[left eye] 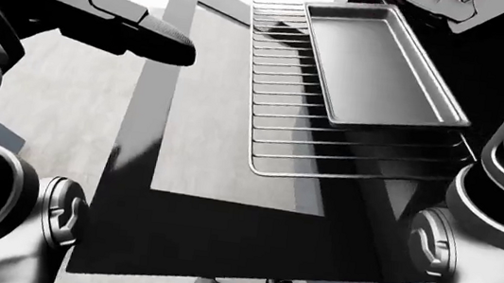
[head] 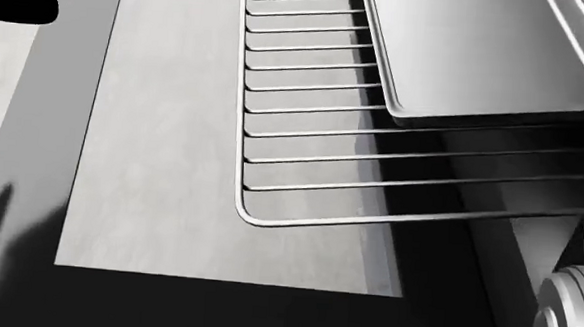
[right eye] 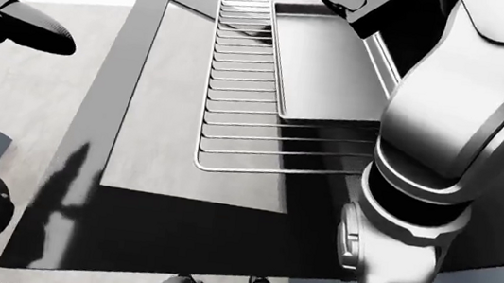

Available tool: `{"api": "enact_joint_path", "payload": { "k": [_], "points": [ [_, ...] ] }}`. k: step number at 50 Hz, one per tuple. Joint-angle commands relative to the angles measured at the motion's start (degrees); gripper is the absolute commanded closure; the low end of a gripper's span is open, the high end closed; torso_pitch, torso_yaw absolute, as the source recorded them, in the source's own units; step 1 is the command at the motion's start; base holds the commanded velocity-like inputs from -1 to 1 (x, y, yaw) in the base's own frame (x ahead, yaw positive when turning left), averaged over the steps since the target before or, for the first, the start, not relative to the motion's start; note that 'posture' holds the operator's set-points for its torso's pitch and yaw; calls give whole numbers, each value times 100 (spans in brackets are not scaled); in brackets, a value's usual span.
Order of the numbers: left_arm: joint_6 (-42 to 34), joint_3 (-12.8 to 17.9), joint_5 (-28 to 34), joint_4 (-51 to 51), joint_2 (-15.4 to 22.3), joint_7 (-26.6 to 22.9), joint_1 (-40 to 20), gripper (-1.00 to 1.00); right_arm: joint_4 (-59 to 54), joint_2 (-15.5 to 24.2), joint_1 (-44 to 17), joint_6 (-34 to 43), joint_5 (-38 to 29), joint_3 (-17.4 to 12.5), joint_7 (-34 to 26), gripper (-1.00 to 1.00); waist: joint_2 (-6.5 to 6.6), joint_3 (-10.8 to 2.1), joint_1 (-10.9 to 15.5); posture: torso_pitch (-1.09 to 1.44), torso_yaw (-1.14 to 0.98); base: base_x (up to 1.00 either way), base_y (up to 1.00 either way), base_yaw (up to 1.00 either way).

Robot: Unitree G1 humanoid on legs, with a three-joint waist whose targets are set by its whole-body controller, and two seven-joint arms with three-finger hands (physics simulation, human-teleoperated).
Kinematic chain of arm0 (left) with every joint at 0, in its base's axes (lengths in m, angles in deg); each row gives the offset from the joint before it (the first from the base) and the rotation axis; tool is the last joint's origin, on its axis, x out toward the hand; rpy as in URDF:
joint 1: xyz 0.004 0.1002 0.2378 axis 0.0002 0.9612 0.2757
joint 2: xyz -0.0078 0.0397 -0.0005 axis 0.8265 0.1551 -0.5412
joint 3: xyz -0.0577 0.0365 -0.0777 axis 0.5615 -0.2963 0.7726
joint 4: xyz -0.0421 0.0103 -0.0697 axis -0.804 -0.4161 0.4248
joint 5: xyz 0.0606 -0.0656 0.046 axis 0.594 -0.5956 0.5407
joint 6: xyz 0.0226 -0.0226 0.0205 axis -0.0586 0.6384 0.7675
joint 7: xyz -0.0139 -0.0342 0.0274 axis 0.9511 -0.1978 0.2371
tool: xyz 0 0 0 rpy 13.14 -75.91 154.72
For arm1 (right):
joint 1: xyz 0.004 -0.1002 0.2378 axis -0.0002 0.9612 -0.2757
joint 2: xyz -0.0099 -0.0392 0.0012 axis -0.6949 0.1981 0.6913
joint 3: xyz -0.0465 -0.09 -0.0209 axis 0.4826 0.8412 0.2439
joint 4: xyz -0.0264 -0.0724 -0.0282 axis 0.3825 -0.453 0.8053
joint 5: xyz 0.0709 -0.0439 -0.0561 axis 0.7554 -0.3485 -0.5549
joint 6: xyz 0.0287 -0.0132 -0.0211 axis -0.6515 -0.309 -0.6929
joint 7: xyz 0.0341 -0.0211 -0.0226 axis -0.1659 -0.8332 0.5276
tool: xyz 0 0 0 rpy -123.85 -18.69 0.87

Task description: Pick the eggplant from the oven and place it on the plate on the counter.

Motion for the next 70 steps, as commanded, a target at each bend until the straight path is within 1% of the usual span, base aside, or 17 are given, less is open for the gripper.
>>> {"api": "enact_joint_path", "payload": {
  "k": [1, 4, 8, 15, 18, 27, 35, 38, 39, 43, 45, 49, 64, 67, 68, 69, 70],
  "points": [
    [0, 128, 74, 52, 96, 34, -119, -100, 137, 22, -230, -99, -38, -7, 95, 100, -70, -268, 88, 42, 0, -25, 0, 0],
    [0, 145, 75, 72, 92, 24, -87, -100, 156, -6, -194, -113, -58, 3, 98, 100, 189, -395, 74, 39, 0, -25, 2, 0],
    [0, 156, 89, 115, 58, 26, -17, -100, 186, -30, -126, -144, -70, -6, 99, 99, 175, -573, 28, 35, 0, -25, 14, 0],
    [0, 151, 99, 125, 44, 24, -3, -100, 213, -18, -81, -166, -65, -35, 95, 100, -108, -712, 5, 28, 0, -25, 19, 0],
    [0, 138, 106, 134, 18, 39, 14, -100, 228, -3, -90, -157, -61, -35, 76, 100, -535, -803, 35, 26, 0, -26, 22, 0],
    [65, 145, 160, 143, -15, 4, 110, -100, 239, -32, -53, -184, -66, -14, 95, 100, -419, -992, 104, 17, 0, -25, 40, 0],
    [0, 171, 178, 179, -8, -19, 91, -100, 293, -54, -36, -165, -103, 1, 53, 99, -32, -1101, 84, 9, 0, -25, 52, 0],
    [53, 156, 203, 177, -40, -21, 142, -100, 283, -54, -8, -206, -95, -12, 72, 100, 638, -1336, 19, 6, 0, -25, 52, 0],
    [46, 162, 207, 169, -39, -26, 133, -100, 276, -55, -5, -217, -88, -19, 78, 100, 169, -1168, 66, 5, 0, -25, 52, 0],
    [48, 145, 239, 207, -66, -19, 166, -100, 310, -63, 38, -177, -84, -43, 80, 99, 94, -1434, 11, 3, 0, -21, 50, 0],
    [39, 143, 249, 213, -74, -29, 150, -100, 316, -68, 43, -143, -38, -73, 84, 99, 3, -1197, -1, 3, 0, 0, 7, 0],
    [57, 129, 270, 190, -95, -42, 115, -100, 370, -67, 72, 71, 104, -148, 110, 99, 13, -1141, -34, 3, 0, 0, 0, 0],
    [12, 74, 335, 312, -227, -67, 166, -100, 647, 207, 252, 485, 757, -245, 353, 98, -252, -1225, 39, 3, 0, 0, 0, -84],
    [7, 64, 347, 321, -241, -79, 156, -100, 625, 257, 225, 476, 885, -274, 419, 98, -475, -1281, 35, 3, 0, 0, 0, -100],
    [10, 58, 352, 325, -243, -82, 158, -100, 627, 276, 222, 490, 909, -274, 431, 98, -767, -1418, 25, 3, 0, 0, 0, -100],
    [3, 51, 351, 336, -242, -87, 161, -100, 638, 295, 222, 519, 933, -276, 446, 98, -543, -1217, 39, 3, 0, 0, 0, -100],
    [1, 55, 357, 338, -249, -88, 161, -100, 629, 302, 232, 514, 965, -281, 474, 98, -561, -1392, 95, 3, 0, 0, 0, -100]
  ]
}}
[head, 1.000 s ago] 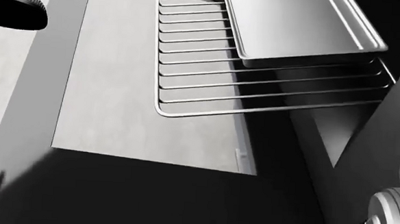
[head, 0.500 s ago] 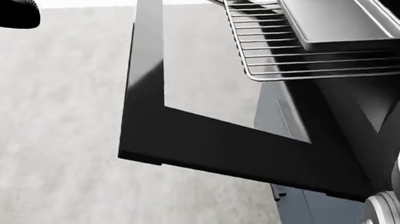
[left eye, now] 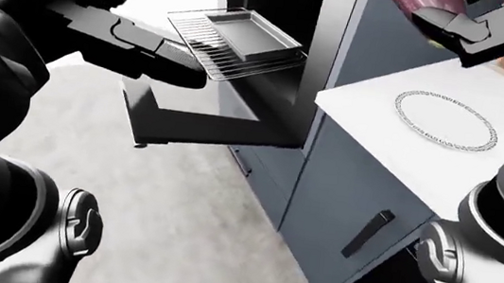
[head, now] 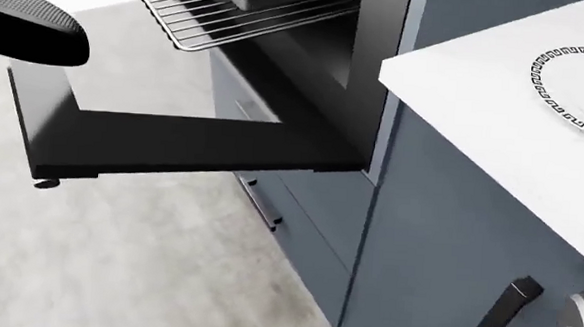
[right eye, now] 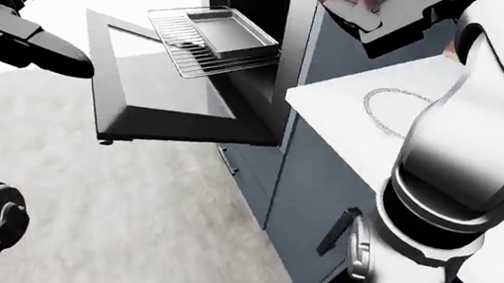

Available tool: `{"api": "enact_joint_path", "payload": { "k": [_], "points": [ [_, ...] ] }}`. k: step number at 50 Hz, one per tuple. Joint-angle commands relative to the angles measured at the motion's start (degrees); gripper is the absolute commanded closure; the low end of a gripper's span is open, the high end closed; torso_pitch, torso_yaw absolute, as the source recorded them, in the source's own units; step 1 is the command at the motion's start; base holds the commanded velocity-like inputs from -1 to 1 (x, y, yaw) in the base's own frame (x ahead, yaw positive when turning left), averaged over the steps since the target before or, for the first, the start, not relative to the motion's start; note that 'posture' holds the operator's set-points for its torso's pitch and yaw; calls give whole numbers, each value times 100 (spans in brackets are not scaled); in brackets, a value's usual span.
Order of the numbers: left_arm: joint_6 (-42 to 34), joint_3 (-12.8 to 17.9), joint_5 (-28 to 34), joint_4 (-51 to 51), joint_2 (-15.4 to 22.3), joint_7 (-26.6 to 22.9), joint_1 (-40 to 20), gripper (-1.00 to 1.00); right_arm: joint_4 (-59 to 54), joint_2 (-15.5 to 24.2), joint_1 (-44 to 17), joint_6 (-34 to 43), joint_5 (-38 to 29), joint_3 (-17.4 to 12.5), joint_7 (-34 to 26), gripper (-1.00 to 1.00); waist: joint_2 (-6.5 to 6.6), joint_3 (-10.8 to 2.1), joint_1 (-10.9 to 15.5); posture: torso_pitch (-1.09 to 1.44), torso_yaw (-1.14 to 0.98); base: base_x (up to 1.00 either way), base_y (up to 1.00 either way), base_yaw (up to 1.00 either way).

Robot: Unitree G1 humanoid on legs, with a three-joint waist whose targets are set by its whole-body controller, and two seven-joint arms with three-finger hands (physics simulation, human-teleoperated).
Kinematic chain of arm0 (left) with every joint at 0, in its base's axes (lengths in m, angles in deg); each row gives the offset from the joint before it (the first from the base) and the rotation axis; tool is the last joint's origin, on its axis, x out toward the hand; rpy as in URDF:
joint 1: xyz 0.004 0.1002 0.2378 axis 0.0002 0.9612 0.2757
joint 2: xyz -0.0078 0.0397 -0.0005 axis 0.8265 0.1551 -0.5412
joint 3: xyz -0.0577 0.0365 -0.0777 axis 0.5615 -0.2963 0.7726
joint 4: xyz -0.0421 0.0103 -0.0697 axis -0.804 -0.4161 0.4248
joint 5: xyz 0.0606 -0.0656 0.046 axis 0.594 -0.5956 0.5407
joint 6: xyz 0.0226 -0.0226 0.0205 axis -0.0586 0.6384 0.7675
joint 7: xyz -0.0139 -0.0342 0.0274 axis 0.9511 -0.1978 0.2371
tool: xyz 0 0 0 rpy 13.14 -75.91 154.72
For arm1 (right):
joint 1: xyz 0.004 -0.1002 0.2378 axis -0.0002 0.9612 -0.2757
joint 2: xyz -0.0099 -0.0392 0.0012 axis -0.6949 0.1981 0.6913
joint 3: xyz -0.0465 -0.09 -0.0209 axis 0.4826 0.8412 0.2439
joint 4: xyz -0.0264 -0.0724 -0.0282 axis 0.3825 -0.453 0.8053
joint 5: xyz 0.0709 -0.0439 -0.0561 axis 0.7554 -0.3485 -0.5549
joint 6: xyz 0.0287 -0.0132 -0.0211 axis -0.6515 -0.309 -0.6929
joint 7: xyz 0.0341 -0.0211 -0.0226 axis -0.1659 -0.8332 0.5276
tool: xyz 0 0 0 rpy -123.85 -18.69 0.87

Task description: Pick the eggplant from the oven and place it on the plate on the counter.

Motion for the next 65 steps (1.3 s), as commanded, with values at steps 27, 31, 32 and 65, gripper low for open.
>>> {"api": "enact_joint_path", "payload": {
  "k": [27, 31, 32, 65],
  "points": [
    [218, 31, 192, -87, 41, -5, -72, -100, 37, 163, -279, -50, 470, 0, 343, 100, 433, 73, 11, 3, 0, 0, 0, -50],
    [104, 46, 189, -60, 60, -10, -164, -100, 60, 194, -270, -25, 508, 17, 337, 99, 465, 11, -43, 3, 0, 0, 0, -100],
    [127, 39, 194, -66, 58, -10, -151, -100, 62, 197, -264, -34, 514, 22, 343, 99, 437, 4, -34, 3, 0, 0, 0, -100],
    [187, 189, 146, 94, -8, 20, 109, -100, 213, -297, 17, -244, 300, 219, 268, 99, -67, -34, 195, 3, 0, 19, 0, -8]
  ]
}}
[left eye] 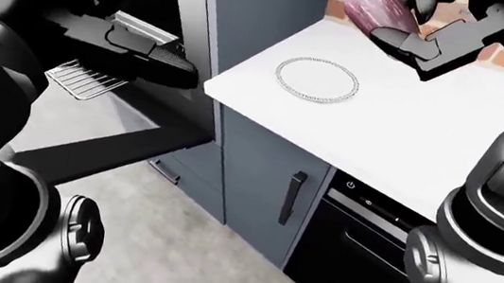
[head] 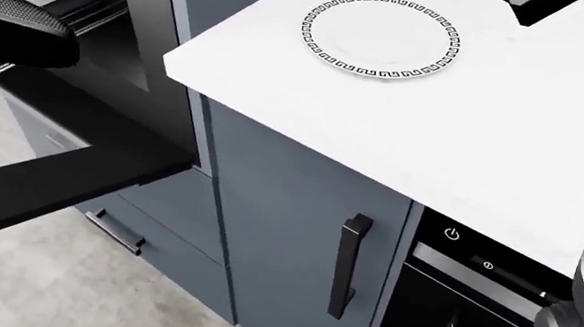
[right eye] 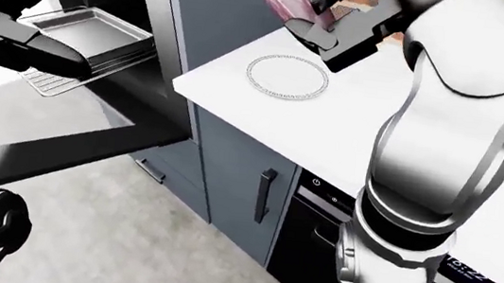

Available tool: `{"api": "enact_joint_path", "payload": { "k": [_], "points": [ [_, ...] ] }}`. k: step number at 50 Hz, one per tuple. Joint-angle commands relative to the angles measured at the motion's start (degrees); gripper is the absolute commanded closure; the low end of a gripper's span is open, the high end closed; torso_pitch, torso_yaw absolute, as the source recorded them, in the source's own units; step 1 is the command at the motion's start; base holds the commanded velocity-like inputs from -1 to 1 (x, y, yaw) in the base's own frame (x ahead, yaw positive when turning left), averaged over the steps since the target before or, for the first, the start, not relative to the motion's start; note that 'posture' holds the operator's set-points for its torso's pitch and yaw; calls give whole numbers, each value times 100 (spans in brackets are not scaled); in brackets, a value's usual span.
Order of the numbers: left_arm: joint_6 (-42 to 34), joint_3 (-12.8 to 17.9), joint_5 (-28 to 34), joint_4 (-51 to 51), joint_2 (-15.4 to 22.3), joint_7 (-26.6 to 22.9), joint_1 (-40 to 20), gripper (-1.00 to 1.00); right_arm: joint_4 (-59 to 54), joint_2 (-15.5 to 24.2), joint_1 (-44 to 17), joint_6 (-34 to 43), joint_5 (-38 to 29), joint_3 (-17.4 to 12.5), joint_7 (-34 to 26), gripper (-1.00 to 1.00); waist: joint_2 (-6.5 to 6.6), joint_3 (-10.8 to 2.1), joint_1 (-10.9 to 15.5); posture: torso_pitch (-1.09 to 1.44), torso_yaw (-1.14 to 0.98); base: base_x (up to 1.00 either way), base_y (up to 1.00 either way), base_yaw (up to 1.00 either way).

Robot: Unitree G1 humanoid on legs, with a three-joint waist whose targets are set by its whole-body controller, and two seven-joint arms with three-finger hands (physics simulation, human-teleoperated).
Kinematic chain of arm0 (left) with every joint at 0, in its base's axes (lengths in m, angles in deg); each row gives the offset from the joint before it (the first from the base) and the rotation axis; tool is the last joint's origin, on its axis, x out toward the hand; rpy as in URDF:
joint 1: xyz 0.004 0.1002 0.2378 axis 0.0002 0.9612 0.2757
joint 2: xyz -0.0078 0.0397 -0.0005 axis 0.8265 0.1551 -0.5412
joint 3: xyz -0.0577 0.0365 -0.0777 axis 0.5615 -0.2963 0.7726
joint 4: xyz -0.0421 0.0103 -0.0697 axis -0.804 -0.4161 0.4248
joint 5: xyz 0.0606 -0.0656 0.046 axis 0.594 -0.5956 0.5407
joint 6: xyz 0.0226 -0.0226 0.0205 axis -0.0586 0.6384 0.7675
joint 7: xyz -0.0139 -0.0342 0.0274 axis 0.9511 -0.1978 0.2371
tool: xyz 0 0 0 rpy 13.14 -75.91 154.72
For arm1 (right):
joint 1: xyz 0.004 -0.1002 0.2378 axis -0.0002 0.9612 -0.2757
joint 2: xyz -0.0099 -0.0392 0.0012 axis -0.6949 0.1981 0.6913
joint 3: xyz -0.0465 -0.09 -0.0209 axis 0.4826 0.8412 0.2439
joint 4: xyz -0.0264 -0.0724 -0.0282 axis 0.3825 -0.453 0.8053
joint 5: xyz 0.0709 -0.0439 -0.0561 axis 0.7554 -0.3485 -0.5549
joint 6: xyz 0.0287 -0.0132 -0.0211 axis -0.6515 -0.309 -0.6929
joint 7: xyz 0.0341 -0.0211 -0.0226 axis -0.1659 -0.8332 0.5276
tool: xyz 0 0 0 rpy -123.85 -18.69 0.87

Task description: Pick the eggplant from the oven and place it on the plate on the counter.

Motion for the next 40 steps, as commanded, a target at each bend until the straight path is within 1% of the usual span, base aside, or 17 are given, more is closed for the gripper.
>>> {"api": "enact_joint_path", "payload": {
  "k": [1, 5, 9, 11, 12, 13, 15, 16, 20, 22, 24, 25, 29, 30, 34, 37, 40],
  "points": [
    [130, 65, -6, 62, 60, -2, -135, -100, 112, 33, -174, -64, -84, -87, 104, 99, 41, -35, -1, 3, 0, 0, 0, 0],
    [129, 86, -27, 56, 75, -5, -136, -100, 126, 10, -173, -69, -94, -76, 75, 99, -44, 52, -15, 3, 0, 0, 0, 0],
    [196, 82, -40, 25, 56, 17, -92, -100, 156, 12, -148, -64, -118, -74, 43, 99, 158, 131, -72, 3, 0, 0, 0, 0],
    [168, 59, -52, 24, 51, 38, -138, -100, 152, 16, -167, -53, -120, -97, 27, 99, 423, -11, -74, 3, 0, 0, 0, 7],
    [154, 54, -55, 20, 53, 45, -157, -100, 143, 24, -174, -51, -117, -107, 21, 99, 287, -110, -48, 3, 0, 0, 0, 25],
    [153, 46, -56, 22, 50, 53, -155, -100, 129, 39, -162, -65, -115, -119, 23, 99, 317, -196, -24, 3, 0, 0, 0, 27],
    [120, 34, -63, 52, 27, 71, -160, -100, 119, 58, -115, -53, -141, -116, 16, 100, 527, -162, 47, 3, 0, 0, 0, 65],
    [126, 16, -62, 48, 24, 78, -162, -100, 114, 51, -121, -54, -134, -124, 19, 100, 521, -183, 47, 3, 0, 0, 0, 86],
    [165, 34, -66, 43, 32, 74, -113, -100, 117, 61, -102, -42, -117, -144, 14, 99, 314, -130, -59, 3, 0, 0, 0, 70],
    [194, 31, -70, 28, 38, 77, -104, -100, 101, 79, -87, -57, -119, -146, 20, 99, 186, 96, -21, 3, 0, 0, 0, 0],
    [144, 30, -76, 48, 30, 89, -137, -100, 100, 76, -86, -56, -120, -144, 31, 100, -178, -2, -49, 3, 0, 0, 0, 0],
    [132, 34, -80, 66, 21, 91, -131, -100, 107, 70, -78, -56, -121, -141, 37, 100, -133, -110, -69, 3, 0, 5, 0, 0],
    [211, 52, -82, 46, 27, 89, -56, -100, 93, 55, -42, -107, -91, -167, 83, 99, -36, -185, -30, 3, 0, 8, 0, 0],
    [203, 69, -89, 48, 35, 86, -59, -100, 102, 58, -68, -83, -91, -153, 76, 98, 6, -4, -43, 3, 0, 2, 0, 0],
    [216, 92, -109, 32, 64, 82, -56, -100, 72, 58, -114, -38, -110, -110, 47, 98, 123, 77, -113, 3, 0, 0, 0, 0],
    [214, 96, -130, 34, 64, 96, -54, -100, -19, 46, -64, -113, -94, -128, 83, 98, 457, -19, -209, 3, 0, 0, 0, 0],
    [258, 99, -142, 30, 51, 113, -4, -100, -89, 5, -91, -115, -73, -144, 136, 98, 357, -19, -215, 3, 0, 0, 0, 0]
  ]
}}
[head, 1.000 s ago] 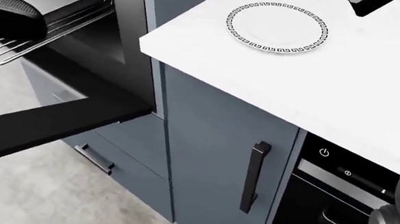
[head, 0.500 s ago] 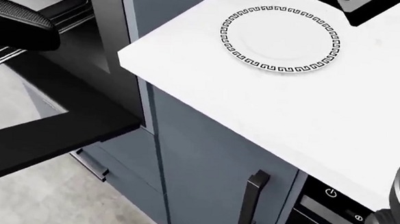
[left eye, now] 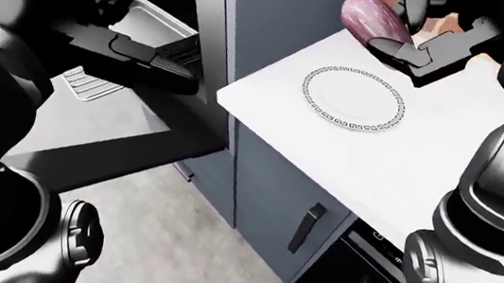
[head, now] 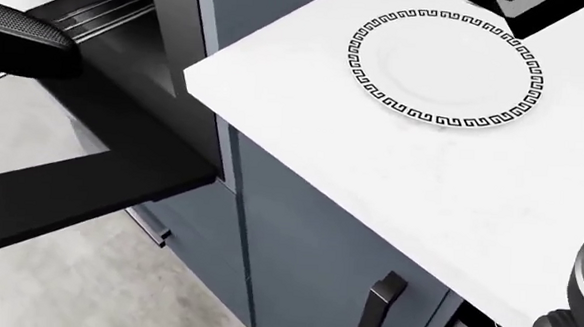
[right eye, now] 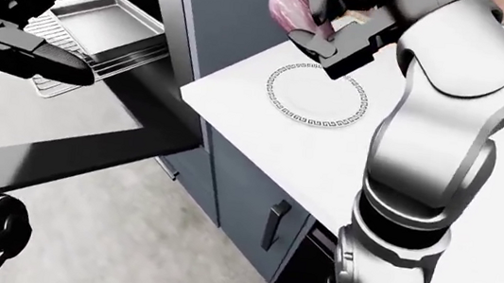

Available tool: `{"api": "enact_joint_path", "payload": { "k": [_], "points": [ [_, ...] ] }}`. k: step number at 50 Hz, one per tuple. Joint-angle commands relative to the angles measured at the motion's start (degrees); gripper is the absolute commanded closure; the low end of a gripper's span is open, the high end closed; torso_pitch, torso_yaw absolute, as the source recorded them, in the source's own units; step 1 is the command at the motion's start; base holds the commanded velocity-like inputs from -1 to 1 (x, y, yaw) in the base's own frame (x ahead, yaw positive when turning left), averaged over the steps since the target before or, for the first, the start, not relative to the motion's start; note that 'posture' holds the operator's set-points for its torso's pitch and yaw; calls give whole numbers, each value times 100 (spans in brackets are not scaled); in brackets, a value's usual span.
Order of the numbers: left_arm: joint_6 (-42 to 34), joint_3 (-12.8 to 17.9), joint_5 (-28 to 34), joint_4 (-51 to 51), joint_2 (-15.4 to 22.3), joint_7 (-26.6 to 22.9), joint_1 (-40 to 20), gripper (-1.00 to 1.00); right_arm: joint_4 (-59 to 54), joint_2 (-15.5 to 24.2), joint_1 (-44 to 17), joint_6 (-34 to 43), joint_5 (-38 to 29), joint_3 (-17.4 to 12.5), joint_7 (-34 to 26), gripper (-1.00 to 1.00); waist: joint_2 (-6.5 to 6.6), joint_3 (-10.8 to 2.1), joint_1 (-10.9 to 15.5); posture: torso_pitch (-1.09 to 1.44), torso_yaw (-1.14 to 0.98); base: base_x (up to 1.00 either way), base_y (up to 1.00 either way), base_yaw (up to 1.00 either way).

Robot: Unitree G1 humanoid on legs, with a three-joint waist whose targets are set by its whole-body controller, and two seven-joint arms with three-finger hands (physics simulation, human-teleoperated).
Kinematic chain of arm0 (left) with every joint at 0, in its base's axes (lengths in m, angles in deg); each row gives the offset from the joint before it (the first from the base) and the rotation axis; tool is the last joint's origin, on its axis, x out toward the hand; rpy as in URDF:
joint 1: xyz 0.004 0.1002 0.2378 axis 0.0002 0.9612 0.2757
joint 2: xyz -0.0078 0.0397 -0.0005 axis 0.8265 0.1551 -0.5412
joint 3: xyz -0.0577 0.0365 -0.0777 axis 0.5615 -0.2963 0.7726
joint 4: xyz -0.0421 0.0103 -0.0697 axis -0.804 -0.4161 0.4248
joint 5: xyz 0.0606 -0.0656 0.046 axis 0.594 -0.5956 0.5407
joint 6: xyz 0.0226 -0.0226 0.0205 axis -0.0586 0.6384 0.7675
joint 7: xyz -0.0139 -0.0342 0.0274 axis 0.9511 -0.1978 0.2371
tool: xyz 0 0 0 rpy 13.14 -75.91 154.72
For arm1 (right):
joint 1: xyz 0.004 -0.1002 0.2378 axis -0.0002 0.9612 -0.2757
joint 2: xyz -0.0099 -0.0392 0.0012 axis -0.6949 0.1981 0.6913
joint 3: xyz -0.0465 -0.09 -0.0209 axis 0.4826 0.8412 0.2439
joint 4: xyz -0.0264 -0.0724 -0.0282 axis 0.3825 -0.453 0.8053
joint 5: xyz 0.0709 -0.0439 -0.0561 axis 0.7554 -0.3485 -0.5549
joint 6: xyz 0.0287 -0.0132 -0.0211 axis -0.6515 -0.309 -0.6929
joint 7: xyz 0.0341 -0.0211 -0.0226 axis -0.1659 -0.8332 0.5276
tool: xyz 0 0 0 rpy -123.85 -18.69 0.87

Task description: Pick the eggplant from the oven and place it on the plate on the counter.

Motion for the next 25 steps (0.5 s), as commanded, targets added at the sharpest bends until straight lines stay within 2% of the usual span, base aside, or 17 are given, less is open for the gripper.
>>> {"api": "enact_joint_path", "payload": {
  "k": [1, 7, 13, 25],
  "points": [
    [199, 47, 29, 47, 65, 42, -177, -100, 109, 50, -270, -116, -11, -96, 149, 98, 13, -235, -9, 3, 0, 0, 0, 0],
    [169, 58, -8, 67, 50, 76, -179, -100, -205, 10, -307, -273, 114, -113, 384, 98, -51, -252, 38, 3, 0, 0, 0, 0],
    [182, 93, -48, 76, 32, 98, -137, -100, -512, -107, -290, -456, -70, 120, 449, 99, -53, -266, 60, 3, 0, 0, 0, 0],
    [167, 109, -128, 86, 57, 158, -137, -100, -1750, -139, -212, -1279, -504, 69, 793, 98, -44, -268, 70, 3, 0, 0, 0, 0]
  ]
}}
